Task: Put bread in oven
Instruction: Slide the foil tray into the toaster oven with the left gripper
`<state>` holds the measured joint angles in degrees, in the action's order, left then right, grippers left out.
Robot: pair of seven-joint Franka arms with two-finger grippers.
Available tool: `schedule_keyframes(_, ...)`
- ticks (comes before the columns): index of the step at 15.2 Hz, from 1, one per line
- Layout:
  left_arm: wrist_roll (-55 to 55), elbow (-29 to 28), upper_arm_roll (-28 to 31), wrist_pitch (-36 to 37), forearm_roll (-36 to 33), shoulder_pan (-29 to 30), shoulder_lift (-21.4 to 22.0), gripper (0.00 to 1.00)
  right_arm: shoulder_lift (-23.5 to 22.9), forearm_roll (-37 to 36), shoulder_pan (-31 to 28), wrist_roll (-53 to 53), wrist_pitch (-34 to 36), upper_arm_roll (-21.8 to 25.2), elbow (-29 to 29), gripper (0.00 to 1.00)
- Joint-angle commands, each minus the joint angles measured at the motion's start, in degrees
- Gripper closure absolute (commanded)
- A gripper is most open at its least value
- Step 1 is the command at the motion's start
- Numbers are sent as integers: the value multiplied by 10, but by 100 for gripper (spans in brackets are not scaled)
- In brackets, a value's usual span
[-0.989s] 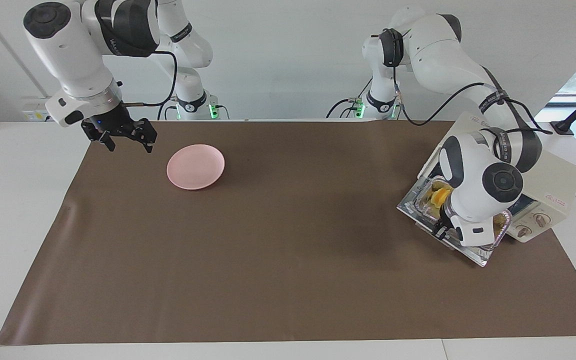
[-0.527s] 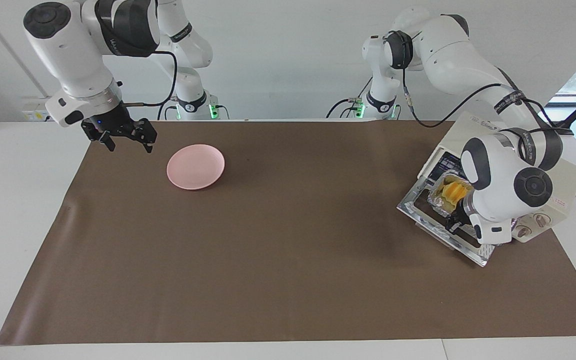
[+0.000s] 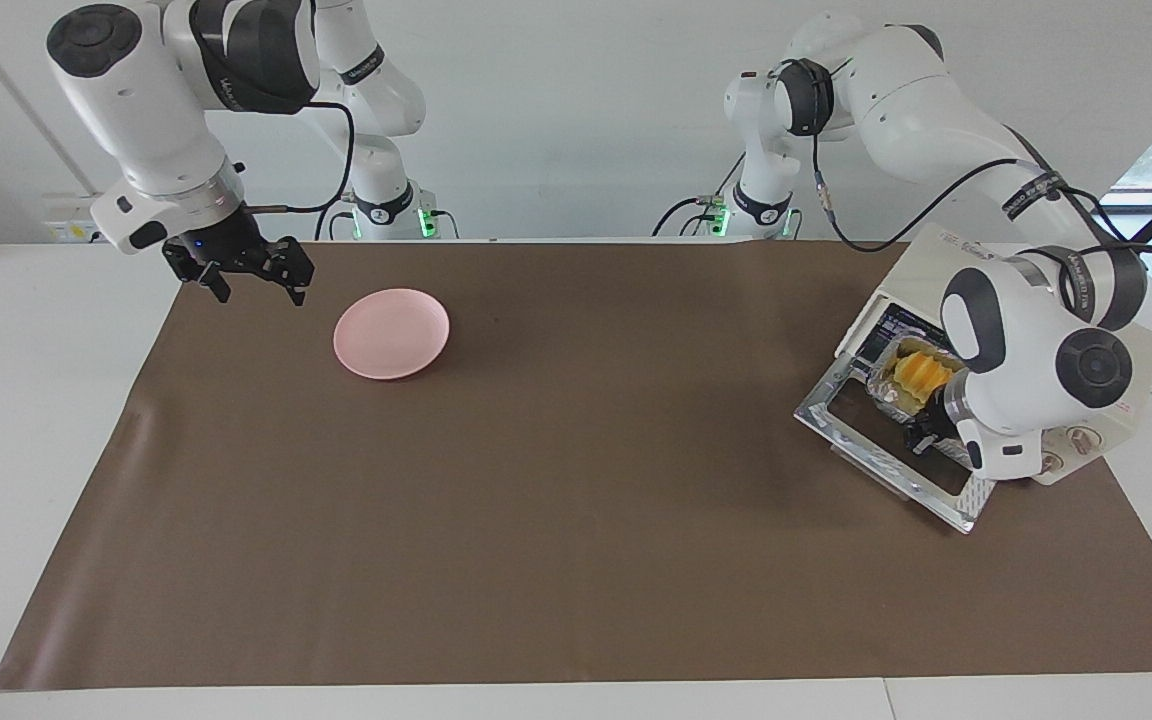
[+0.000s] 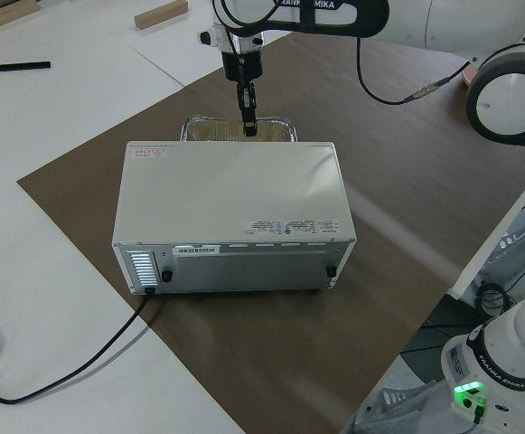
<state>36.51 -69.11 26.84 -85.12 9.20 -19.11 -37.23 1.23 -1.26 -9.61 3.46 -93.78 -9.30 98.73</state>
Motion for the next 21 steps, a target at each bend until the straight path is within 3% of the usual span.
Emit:
schedule_keyframes(1, -20, -20, 0, 8, 0, 4, 23, 100, 11, -5, -6, -11, 4, -5, 9, 0)
schedule_keyframes(21, -16, -102, 7, 0, -1, -8, 66, 100, 11, -5, -6, -11, 4, -5, 10, 0)
